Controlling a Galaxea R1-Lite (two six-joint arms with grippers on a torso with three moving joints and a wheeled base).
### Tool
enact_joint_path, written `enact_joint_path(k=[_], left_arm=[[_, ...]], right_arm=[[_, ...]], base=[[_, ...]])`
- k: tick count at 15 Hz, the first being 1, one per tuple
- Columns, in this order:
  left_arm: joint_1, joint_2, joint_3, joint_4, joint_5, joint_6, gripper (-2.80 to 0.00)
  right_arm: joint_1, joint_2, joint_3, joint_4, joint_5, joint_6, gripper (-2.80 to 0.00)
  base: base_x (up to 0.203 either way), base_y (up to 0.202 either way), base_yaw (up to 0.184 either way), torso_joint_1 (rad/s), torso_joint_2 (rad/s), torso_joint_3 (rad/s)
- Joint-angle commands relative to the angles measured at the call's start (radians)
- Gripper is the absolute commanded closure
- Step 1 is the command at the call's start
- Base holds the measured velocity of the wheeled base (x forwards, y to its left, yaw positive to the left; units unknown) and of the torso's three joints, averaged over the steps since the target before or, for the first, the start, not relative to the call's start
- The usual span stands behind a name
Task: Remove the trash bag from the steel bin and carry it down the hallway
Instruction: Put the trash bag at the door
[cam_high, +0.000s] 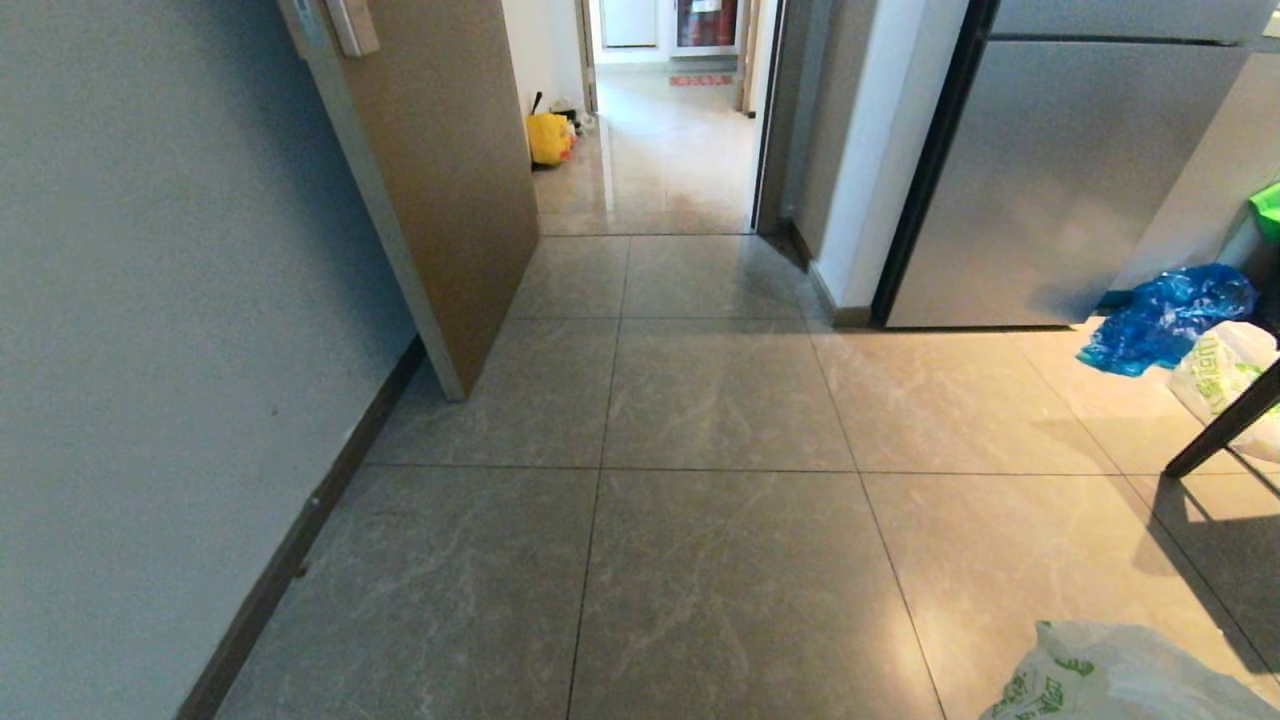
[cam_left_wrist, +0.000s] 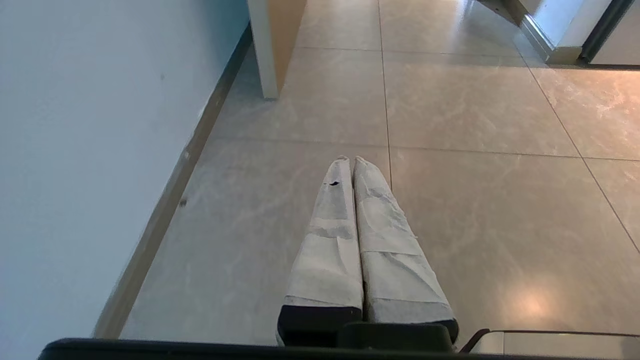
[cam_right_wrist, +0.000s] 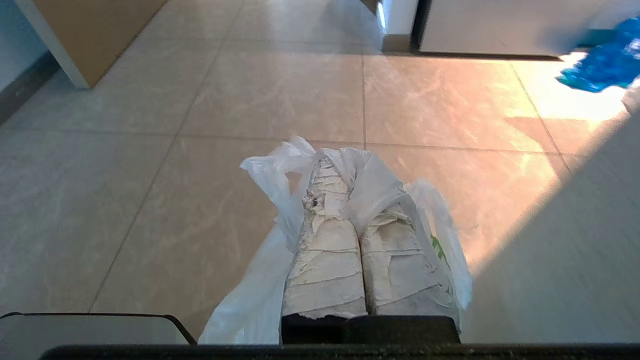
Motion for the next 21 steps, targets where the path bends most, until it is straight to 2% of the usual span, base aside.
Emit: enact_joint_path(k=[1, 21], left_arm=[[0.000, 0.000, 0.000, 0.000, 0.000, 0.000, 0.00], [0.000, 0.000, 0.000, 0.000, 0.000, -0.001, 0.00]], right_arm=[[-0.001, 0.000, 0.000, 0.000, 0.000, -0.001, 0.00], [-0.001, 0.001, 0.000, 0.000, 0.000, -0.003, 0.00]], base=[[0.188, 0.000, 0.003, 0.007, 0.00, -0.002], [0.193, 0.000, 0.000, 0.001, 0.00, 0.002]])
